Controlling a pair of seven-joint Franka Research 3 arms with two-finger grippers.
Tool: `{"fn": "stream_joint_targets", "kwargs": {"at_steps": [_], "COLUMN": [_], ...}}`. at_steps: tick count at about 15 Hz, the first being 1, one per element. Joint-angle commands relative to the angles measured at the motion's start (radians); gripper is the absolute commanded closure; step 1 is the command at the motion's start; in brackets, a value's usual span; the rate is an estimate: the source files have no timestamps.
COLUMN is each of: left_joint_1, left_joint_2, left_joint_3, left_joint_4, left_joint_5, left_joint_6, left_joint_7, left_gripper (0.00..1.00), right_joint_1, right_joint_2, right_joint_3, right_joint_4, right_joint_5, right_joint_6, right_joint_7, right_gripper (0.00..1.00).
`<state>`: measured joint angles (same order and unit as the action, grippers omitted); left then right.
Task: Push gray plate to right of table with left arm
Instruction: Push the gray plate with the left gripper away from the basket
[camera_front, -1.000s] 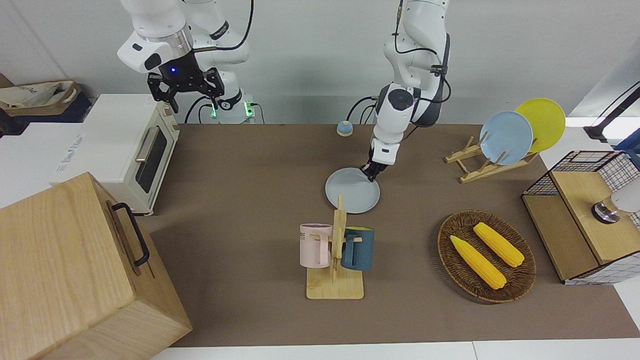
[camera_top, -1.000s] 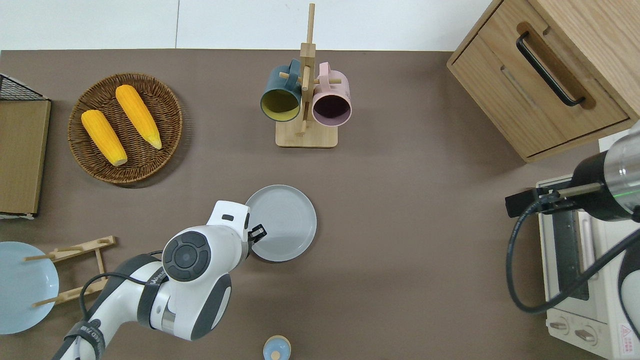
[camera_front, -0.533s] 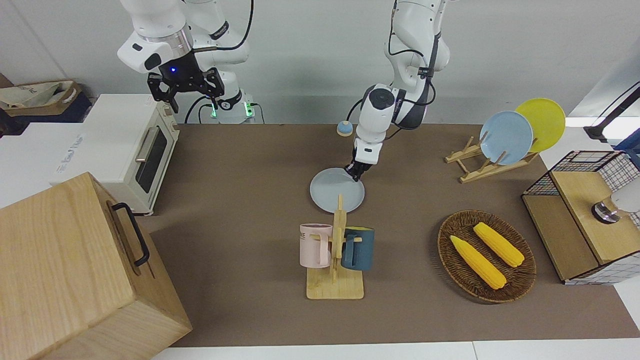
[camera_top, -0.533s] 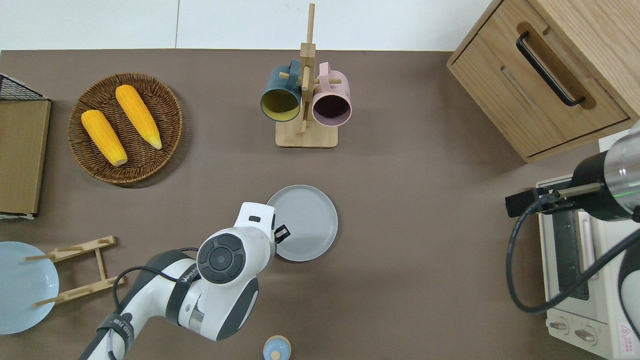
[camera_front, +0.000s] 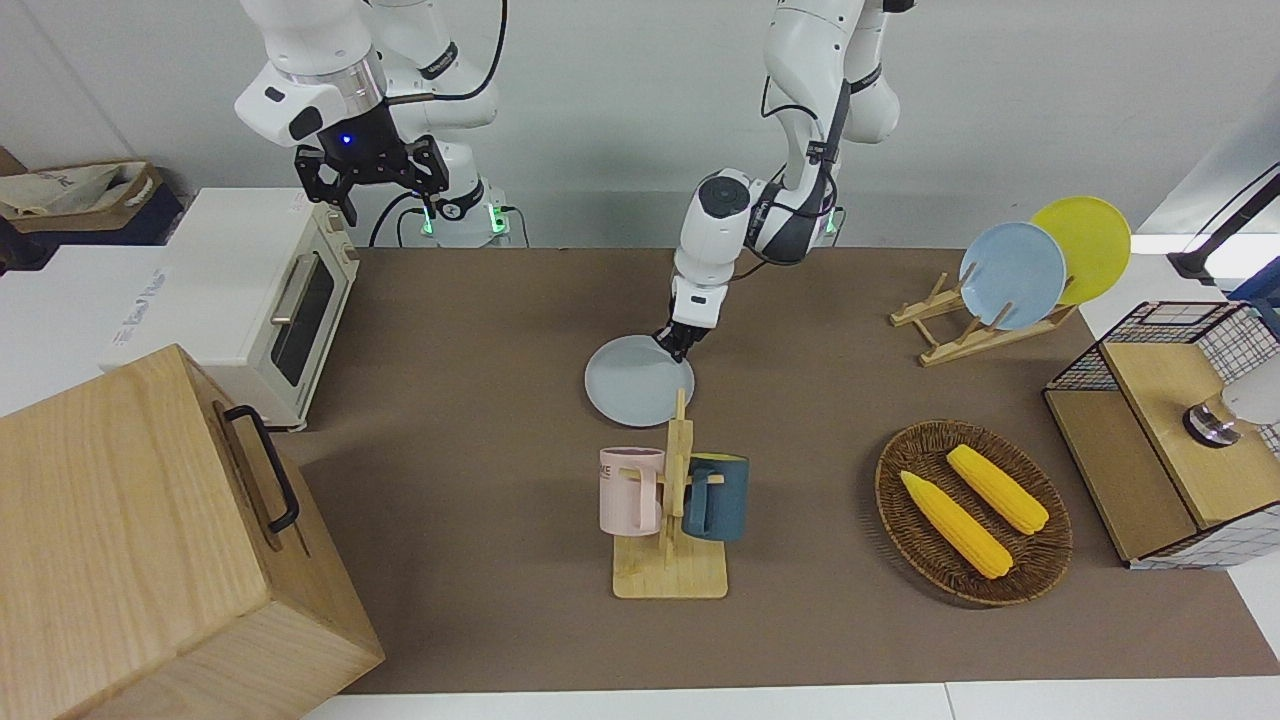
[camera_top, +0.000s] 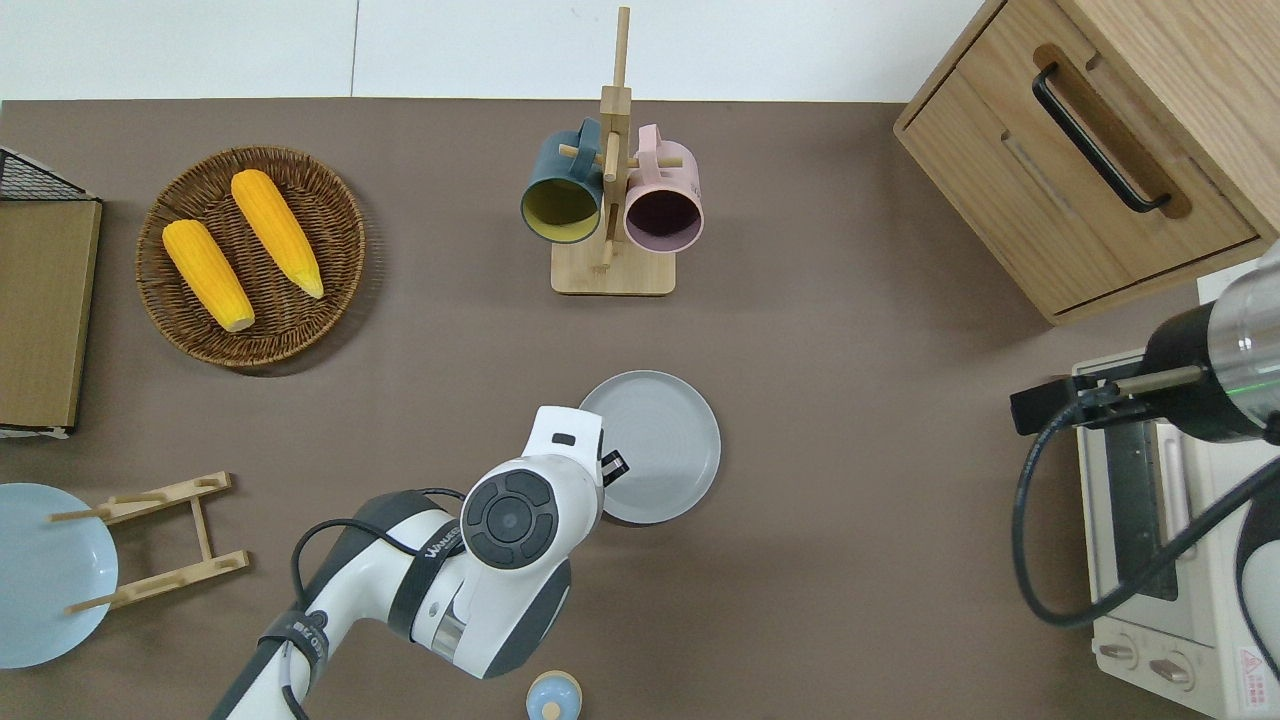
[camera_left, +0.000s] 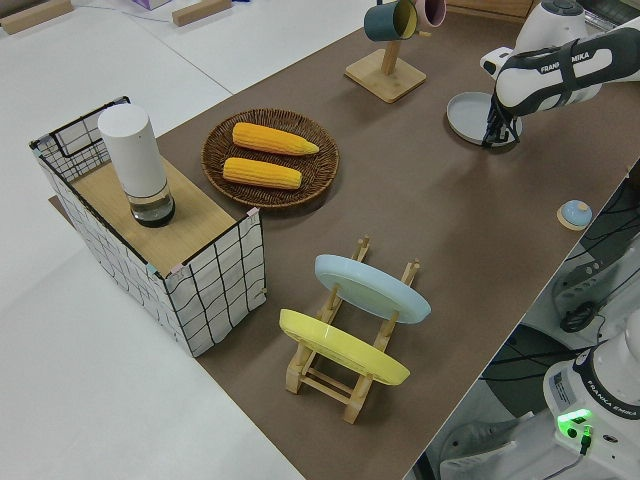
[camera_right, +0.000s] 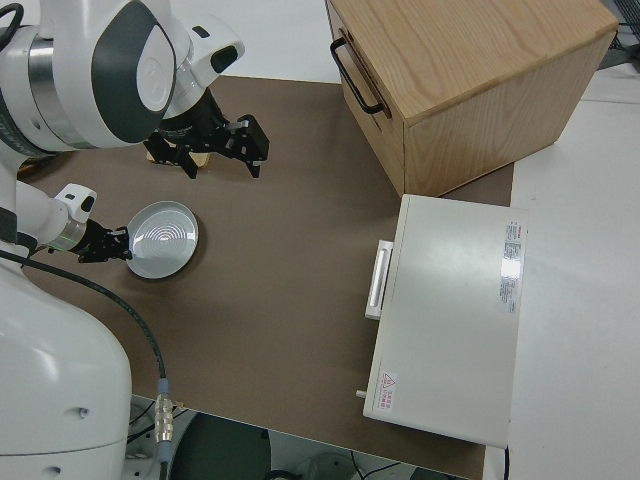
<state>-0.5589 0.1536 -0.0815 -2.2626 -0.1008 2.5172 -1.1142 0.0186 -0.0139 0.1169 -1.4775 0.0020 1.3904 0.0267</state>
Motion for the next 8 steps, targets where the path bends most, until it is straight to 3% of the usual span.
{"fn": "stream_joint_targets", "kwargs": {"at_steps": [1, 8], "left_joint_1": [-0.067, -0.125], "left_joint_2": [0.113, 0.193], "left_joint_3": [0.002, 0.0], "left_joint_4": [0.083, 0.185], "left_joint_5": [0.015, 0.11], "left_joint_6": [0.008, 0.008], "left_joint_7": [-0.082, -0.251], "left_gripper": [1.0, 1.0], "right_joint_1": [-0.02, -0.02], "right_joint_2": [-0.003, -0.003], "right_joint_3": [0.013, 0.015], "right_joint_4": [0.008, 0.008], "right_joint_5": [0.01, 0.01], "right_joint_6": [-0.014, -0.014], "right_joint_7": [0.002, 0.002], "right_gripper": [0.017, 0.017]}}
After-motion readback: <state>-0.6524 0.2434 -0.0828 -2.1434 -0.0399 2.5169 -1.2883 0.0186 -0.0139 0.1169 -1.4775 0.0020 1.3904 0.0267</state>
